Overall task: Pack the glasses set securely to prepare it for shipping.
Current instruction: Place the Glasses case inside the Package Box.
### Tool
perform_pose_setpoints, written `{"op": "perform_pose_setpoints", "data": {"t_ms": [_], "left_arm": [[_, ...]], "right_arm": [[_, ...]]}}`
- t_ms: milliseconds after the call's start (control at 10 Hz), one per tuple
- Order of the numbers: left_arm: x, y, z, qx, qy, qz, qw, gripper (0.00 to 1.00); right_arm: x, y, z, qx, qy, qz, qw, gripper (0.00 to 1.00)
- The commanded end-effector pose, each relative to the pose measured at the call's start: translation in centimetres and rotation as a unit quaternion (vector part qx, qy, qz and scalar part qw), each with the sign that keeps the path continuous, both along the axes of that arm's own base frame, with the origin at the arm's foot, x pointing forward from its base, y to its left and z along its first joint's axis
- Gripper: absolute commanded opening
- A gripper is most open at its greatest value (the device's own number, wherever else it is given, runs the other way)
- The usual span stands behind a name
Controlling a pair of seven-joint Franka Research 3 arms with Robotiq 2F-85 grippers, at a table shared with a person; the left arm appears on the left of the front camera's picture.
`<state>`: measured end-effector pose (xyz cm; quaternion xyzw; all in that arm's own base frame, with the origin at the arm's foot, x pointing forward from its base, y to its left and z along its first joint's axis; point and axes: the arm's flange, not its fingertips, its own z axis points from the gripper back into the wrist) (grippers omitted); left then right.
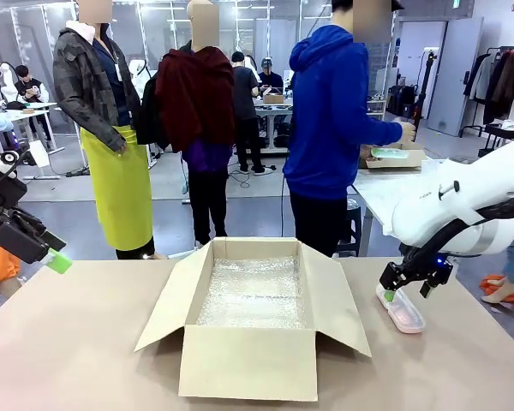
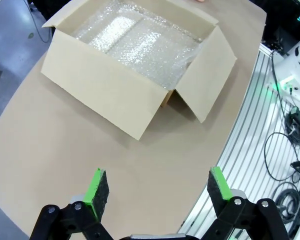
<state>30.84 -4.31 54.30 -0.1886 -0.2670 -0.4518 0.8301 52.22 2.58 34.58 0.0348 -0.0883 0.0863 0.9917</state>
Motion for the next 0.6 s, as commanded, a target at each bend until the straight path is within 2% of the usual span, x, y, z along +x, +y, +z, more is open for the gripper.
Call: {"op": "perform_pose_setpoints", "data": {"t_ms": [0,500], "left_arm": [[0.1,0.1,0.1,-0.008,-0.006,-0.012,1.0,1.0],[0.1,0.1,0.1,-0.008,-0.006,-0.012,1.0,1.0]], "right_arm": [[1.3,0.6,-0.7,0.004,0.013,-0.018,1.0,1.0],[3.2,1.1,-3.5,0.006,0.047,-0.025,0.999,1.0]]}}
